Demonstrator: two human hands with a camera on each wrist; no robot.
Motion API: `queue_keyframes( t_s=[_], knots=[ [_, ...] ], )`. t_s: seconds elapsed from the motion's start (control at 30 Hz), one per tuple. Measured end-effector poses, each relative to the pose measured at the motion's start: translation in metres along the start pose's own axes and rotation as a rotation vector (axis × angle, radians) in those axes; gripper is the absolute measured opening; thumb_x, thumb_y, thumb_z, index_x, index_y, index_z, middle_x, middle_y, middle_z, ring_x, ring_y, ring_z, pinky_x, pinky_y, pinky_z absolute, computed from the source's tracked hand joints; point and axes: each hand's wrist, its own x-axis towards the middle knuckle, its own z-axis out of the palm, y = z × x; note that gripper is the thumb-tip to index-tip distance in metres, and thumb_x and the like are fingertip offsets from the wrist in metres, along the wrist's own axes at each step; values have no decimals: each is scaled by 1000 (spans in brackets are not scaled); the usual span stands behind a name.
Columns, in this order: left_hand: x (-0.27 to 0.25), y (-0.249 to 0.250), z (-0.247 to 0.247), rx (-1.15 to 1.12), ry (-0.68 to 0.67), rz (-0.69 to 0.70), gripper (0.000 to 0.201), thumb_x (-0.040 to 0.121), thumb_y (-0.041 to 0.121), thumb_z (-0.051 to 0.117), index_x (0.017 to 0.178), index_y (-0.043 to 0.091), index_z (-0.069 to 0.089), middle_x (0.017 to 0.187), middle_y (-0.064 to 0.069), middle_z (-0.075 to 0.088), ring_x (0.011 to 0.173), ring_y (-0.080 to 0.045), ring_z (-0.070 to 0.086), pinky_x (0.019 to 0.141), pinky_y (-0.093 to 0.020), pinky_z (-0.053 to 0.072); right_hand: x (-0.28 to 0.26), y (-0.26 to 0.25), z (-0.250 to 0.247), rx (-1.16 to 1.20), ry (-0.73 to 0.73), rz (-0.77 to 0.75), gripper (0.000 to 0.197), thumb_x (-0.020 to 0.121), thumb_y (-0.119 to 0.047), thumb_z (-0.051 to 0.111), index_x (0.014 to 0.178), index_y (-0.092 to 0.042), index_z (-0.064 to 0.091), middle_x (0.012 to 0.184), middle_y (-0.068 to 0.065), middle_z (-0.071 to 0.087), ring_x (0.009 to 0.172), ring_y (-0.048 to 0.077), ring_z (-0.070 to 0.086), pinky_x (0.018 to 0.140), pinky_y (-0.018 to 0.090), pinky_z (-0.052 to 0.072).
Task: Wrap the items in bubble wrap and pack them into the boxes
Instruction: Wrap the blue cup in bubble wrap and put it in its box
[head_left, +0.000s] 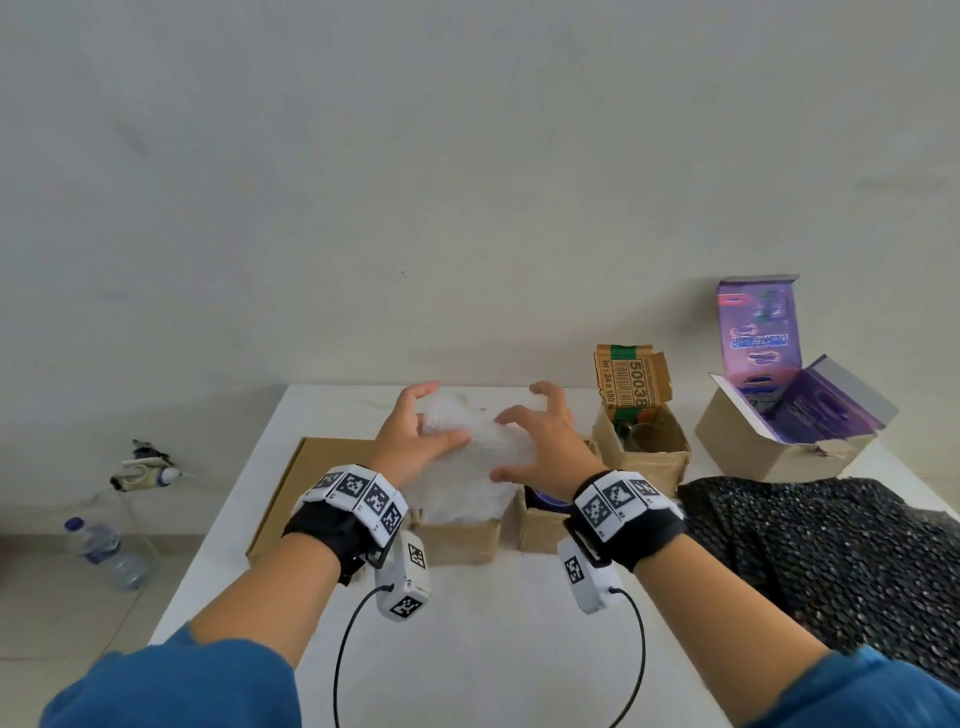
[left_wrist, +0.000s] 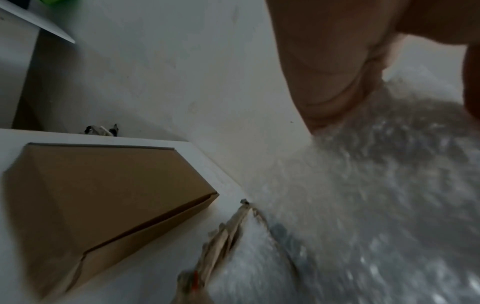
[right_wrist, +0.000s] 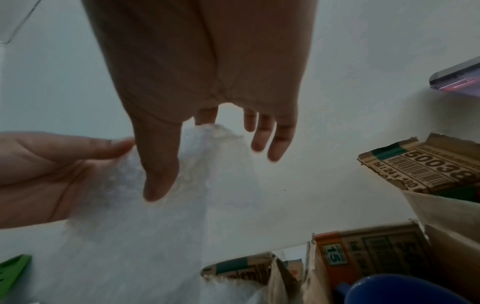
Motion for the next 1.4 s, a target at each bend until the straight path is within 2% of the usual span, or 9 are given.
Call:
queue_keyframes(
  t_s=[0.2,0.3,0.4,0.57,0.63,0.73,0.93,1.1,1.4],
  knots=[
    [34,-6,-19,114,233,63,64,79,46,69,130,20,40,105,2,53,96,-15,55,82,-28,45,30,-11,11,-143,231,-52,37,85,-30,63,116,-10,57,115,5,54,105,24,52,89,31,42],
    [48,-7,-22,90,75,-153,63,81,62,55,121,18,34,97,-3,57,84,-22,65,77,-37,56,37,-22,23,-159,276,-66,33,87,-19,60,117,-7,56,114,8,52,97,26,55,81,29,43],
    [60,-17,-17,-214,-113,-354,58,82,52,63,117,15,35,104,-14,61,81,-26,71,70,-36,59,37,-31,40,-158,199,-135,41,86,-21,61,125,-12,53,114,5,48,99,22,53,85,28,45],
    [74,-48,-16,-219,-128,-330,54,84,19,69,127,11,36,118,-13,56,100,-27,63,73,-35,57,29,-23,55,96,-11,22,63,82,-69,47,135,-36,46,143,1,30,136,20,19,112,44,19],
    [76,-61,-15,-197,-162,-321,55,83,19,70,126,14,36,117,-12,59,101,-26,63,82,-40,56,30,-14,57,238,19,140,52,85,-62,51,133,-44,45,150,2,19,141,23,13,114,45,19],
    [75,-74,-10,-167,-144,-303,57,78,20,76,118,15,36,113,-12,61,99,-27,63,88,-46,54,33,-2,65,236,-12,198,62,83,-38,68,138,-40,39,150,4,16,138,23,26,105,26,28],
    [69,-100,1,253,-148,22,63,70,27,82,111,18,36,104,-4,47,94,-24,55,87,-41,49,38,10,86,73,-102,269,70,82,-36,70,143,-25,37,140,4,24,127,20,36,102,19,29],
    [60,-110,-2,710,-150,364,72,70,66,58,122,16,55,118,-4,33,110,-21,30,98,-30,32,36,12,89,-206,-116,164,66,83,-51,63,139,-21,44,127,5,32,120,22,33,104,31,34],
    [59,-108,-5,1045,-414,437,72,77,68,52,133,25,41,130,5,37,122,-16,34,105,-36,26,57,15,79,-421,-413,-69,81,82,-42,67,149,-26,23,152,1,24,135,23,32,112,45,23]
  ],
)
